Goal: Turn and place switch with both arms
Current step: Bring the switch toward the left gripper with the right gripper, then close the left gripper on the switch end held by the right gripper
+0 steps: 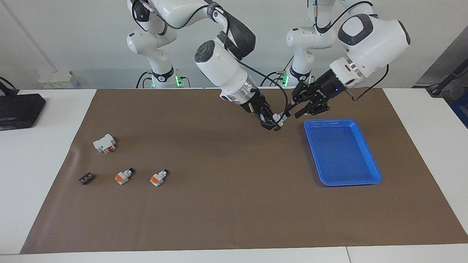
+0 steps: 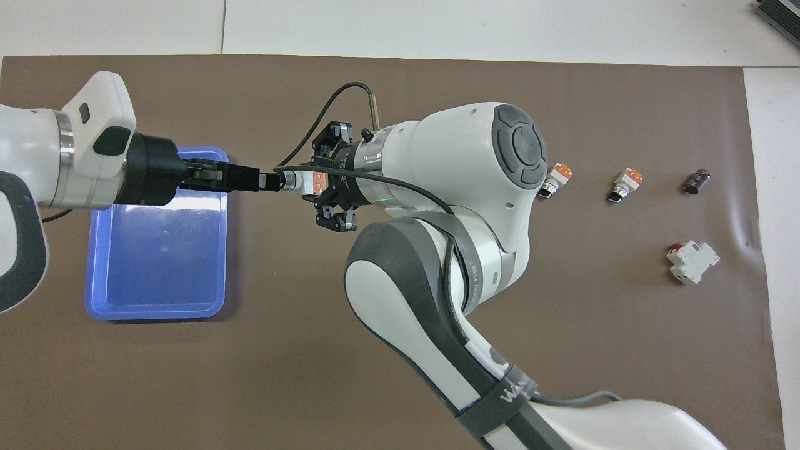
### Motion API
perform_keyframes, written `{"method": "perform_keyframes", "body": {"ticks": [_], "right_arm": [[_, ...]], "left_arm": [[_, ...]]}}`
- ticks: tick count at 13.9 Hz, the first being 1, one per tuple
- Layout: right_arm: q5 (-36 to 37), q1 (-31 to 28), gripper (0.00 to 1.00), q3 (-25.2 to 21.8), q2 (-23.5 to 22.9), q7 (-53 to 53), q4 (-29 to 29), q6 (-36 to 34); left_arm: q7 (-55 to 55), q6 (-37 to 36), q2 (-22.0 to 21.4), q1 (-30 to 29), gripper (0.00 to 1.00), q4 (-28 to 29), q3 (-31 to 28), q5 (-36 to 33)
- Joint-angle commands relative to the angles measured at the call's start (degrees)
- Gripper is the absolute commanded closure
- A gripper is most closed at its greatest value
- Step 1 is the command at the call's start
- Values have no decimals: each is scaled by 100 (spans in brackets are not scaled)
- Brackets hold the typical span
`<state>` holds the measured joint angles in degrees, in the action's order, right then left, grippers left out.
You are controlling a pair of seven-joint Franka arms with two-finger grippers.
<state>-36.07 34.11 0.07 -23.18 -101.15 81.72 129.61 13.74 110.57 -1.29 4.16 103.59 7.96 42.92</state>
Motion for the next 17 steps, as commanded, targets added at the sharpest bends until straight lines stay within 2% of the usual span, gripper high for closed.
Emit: {"method": "perform_keyframes", "body": {"ticks": [1,8,12,13,14,15,17], "right_arm": [[100,-54,100,46,77,42,28,-76],[100,-45,100,46,77,42,46,-76],[100,-45,100,46,77,51,46,-76],[100,-45,100,46,77,51,46,-76],[100,-28,100,46,77,51,46,-76],[100,-27,100,46,77,51,46,-76],[100,-27,100,46,77,51,46,-76]], "left_arm": [[129,35,-204,119,55,223,-5,155],[129,97,-231,129,75,267,-5,164],[120,202,-240,172,79,293,-5,164],[94,263,-240,234,88,293,-5,164],[77,325,-240,252,91,302,-5,173],[68,343,-240,252,100,310,-5,164],[-98,351,-240,252,100,328,-5,173]]}}
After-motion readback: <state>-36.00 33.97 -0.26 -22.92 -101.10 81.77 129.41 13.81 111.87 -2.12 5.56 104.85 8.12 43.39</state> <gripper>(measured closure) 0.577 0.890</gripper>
